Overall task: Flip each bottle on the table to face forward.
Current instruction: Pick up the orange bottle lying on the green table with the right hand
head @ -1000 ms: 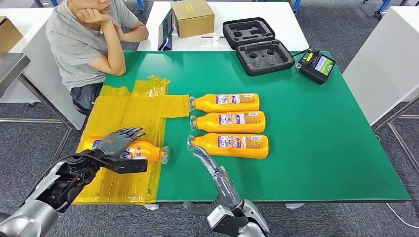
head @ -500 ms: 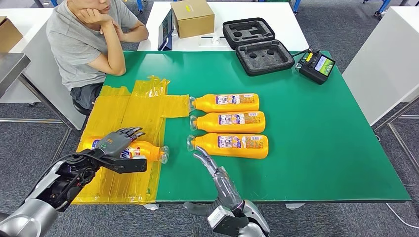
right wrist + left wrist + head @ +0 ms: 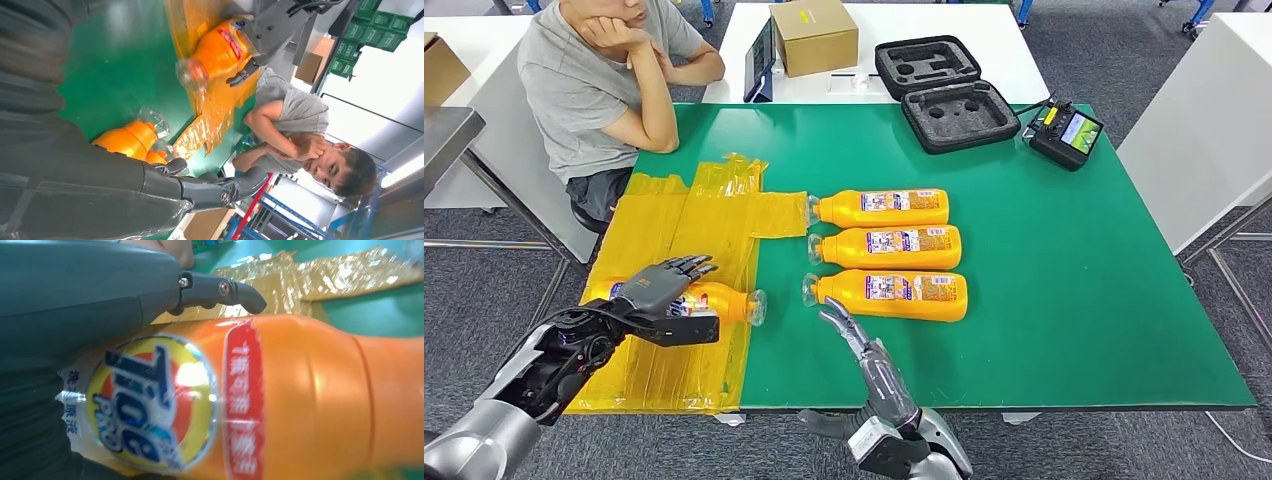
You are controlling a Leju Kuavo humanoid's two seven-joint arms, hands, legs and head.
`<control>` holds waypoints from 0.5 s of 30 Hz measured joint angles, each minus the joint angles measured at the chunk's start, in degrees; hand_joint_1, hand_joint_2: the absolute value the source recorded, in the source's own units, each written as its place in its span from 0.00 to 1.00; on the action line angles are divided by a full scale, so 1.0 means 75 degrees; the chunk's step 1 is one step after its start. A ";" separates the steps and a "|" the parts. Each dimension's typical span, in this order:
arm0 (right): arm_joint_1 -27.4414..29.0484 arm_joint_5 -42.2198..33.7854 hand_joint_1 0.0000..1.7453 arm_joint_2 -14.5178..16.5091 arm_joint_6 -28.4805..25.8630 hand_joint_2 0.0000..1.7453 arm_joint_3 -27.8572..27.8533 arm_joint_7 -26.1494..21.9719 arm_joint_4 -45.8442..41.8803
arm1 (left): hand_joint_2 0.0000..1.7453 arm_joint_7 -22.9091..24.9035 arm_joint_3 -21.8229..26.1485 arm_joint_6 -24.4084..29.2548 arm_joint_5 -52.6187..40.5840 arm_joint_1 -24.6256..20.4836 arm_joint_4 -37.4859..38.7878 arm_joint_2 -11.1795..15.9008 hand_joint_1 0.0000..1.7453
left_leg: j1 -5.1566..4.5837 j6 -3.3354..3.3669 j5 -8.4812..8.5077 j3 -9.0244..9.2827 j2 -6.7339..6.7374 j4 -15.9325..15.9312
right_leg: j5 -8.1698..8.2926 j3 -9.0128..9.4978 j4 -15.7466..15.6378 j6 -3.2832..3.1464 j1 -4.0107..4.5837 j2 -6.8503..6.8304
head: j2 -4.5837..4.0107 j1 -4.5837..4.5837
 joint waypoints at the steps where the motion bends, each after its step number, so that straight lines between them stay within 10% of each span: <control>1: 0.0015 0.0007 0.00 0.0001 -0.0003 1.00 -0.0001 0.0000 0.0000 | 1.00 -0.0047 0.0009 0.0034 0.0079 0.0013 -0.0042 -0.0012 0.00 | 0.0000 0.0000 0.0000 -0.0001 0.0000 0.0000 | 0.0000 0.0000 0.0000 0.0000 0.0000 0.0000 | 0.0000 0.0001; 15: 0.0149 0.0154 0.00 0.0078 0.0096 1.00 -0.0156 0.0000 0.0000 | 1.00 -0.0121 -0.0018 0.0206 0.0139 0.0251 -0.0498 -0.0339 0.00 | -0.0001 0.0000 0.0000 -0.0009 -0.0001 0.0000 | 0.0000 -0.0006 -0.0002 0.0000 0.0000 0.0000 | 0.0000 0.0000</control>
